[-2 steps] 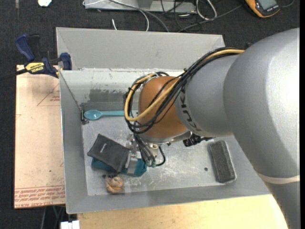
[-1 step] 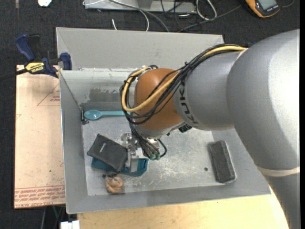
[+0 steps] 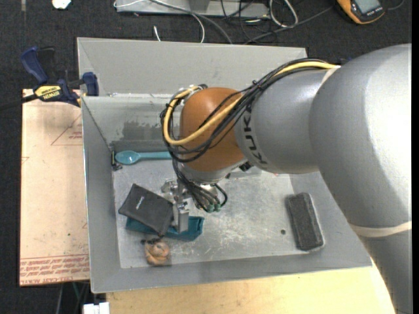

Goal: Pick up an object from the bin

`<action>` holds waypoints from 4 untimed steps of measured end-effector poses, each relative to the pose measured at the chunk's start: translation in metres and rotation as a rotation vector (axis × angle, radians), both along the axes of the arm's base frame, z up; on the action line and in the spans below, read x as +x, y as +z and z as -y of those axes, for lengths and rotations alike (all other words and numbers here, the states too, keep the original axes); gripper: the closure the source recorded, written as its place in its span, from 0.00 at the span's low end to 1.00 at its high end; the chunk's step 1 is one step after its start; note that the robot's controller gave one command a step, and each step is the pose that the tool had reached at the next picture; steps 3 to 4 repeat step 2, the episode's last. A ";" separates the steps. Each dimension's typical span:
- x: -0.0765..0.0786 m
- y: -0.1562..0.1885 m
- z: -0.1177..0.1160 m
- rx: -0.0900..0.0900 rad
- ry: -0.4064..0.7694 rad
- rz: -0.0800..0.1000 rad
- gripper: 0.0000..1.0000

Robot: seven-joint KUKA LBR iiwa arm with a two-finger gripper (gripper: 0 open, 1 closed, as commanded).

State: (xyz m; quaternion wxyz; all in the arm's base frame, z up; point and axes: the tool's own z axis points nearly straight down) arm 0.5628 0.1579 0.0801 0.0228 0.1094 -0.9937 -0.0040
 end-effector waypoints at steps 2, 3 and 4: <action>-0.005 0.123 0.011 0.000 -0.033 0.007 1.00; -0.005 0.123 0.011 0.000 -0.033 0.007 1.00; -0.005 0.123 0.011 0.000 -0.033 0.007 1.00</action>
Offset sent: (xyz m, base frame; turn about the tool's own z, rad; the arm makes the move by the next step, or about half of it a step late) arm -0.0049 -0.0106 0.1293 0.0329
